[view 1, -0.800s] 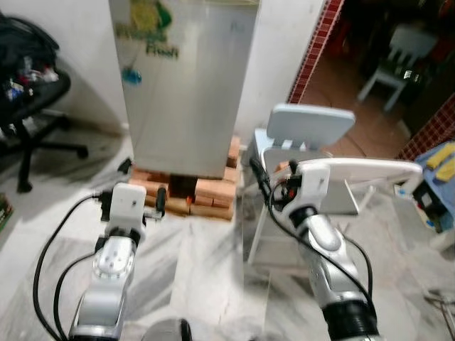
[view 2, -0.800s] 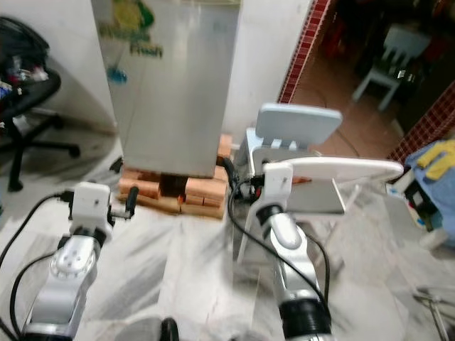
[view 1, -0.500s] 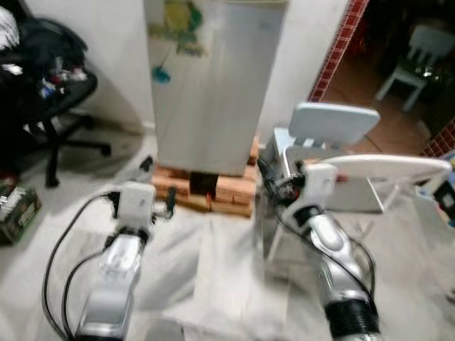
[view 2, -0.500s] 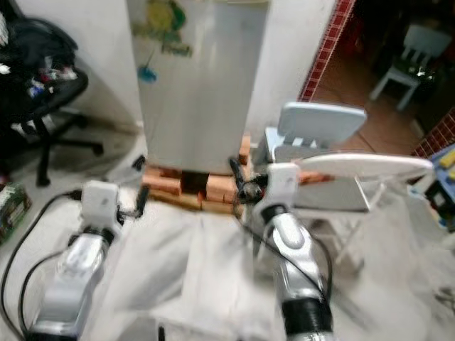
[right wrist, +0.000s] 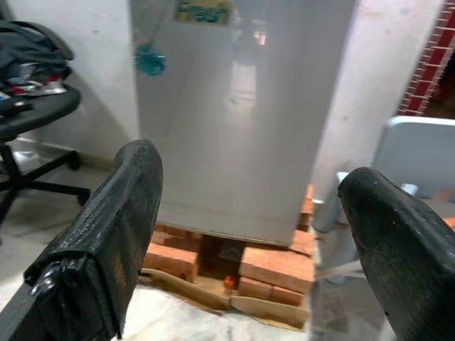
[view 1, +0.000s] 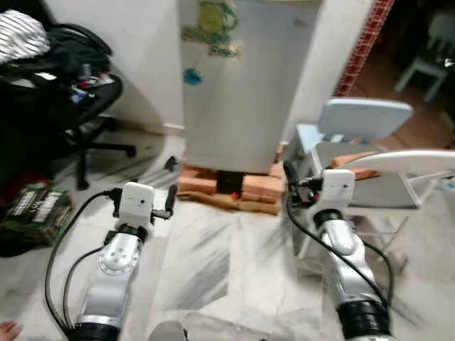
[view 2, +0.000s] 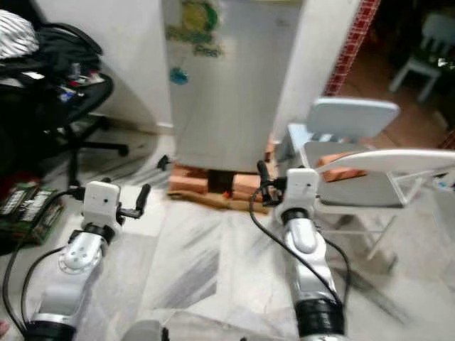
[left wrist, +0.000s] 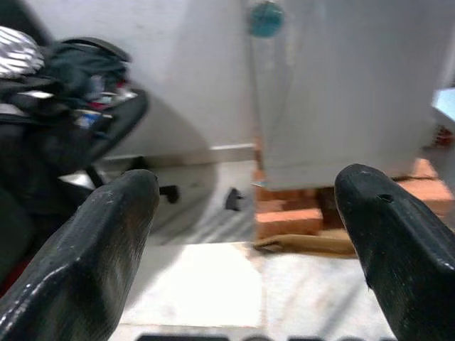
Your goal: Restocking fridge
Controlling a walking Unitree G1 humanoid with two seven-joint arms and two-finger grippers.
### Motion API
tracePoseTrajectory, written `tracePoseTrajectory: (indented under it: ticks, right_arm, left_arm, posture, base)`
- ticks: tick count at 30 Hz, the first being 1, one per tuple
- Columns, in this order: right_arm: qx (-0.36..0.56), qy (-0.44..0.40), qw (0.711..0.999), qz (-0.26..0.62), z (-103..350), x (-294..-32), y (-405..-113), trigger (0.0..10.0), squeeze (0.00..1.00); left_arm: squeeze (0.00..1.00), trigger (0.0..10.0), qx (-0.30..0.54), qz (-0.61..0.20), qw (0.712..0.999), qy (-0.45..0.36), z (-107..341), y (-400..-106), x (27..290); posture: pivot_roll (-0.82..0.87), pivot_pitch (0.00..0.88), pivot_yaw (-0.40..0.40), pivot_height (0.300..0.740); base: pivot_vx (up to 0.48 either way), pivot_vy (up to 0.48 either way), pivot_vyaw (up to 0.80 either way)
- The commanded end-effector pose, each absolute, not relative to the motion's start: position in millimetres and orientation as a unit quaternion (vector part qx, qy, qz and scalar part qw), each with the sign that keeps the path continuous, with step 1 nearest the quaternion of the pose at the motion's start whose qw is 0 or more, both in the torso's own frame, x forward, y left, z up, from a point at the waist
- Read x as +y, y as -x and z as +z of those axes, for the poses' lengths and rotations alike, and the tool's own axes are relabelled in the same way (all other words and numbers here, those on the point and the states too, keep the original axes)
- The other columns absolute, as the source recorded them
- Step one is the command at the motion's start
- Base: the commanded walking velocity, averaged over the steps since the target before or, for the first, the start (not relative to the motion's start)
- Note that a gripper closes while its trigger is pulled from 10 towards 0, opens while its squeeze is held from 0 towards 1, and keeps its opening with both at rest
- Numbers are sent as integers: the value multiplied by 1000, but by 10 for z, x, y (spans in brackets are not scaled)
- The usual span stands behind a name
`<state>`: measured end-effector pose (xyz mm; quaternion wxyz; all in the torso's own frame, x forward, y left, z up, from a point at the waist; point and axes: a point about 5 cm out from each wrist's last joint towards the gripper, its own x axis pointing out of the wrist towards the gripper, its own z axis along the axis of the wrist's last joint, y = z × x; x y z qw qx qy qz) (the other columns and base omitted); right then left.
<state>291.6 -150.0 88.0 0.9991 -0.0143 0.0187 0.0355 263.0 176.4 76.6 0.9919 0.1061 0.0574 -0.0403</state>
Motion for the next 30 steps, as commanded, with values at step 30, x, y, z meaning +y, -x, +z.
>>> tracePoseTrajectory:
  ticks: [30]
  right_arm:
    - [10,-20,999,46,962,-1558,-2818,10000,0]
  left_arm:
    - [0,10000,65,-97,988,-97,660,-2534,1437]
  posture:
    - [61,0,-47,740]
  base:
    - [0,300,0]
